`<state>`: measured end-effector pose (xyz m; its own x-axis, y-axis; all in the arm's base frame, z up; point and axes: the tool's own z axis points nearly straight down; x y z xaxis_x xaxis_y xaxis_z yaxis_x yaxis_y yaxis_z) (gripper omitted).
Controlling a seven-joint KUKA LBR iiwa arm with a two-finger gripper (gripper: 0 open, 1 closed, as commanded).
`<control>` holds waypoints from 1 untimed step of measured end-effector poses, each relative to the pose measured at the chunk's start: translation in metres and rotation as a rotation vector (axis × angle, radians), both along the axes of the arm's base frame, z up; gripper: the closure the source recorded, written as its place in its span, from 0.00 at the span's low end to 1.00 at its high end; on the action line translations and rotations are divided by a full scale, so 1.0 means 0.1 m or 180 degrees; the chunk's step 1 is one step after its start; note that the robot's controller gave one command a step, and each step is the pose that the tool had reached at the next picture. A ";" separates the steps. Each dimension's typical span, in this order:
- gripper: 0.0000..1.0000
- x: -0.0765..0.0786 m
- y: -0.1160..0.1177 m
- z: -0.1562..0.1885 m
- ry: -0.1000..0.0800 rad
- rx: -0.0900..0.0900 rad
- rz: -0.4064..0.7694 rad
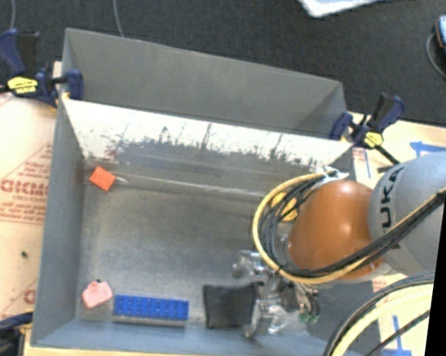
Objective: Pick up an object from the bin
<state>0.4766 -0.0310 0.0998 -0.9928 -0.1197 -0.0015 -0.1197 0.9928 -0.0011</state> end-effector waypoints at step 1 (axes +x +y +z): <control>0.00 0.07 0.02 -0.28 -0.0051 0.0001 -0.0092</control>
Offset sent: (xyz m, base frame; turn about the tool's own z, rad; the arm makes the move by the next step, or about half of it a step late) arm 0.0115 0.0023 -0.0298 0.2774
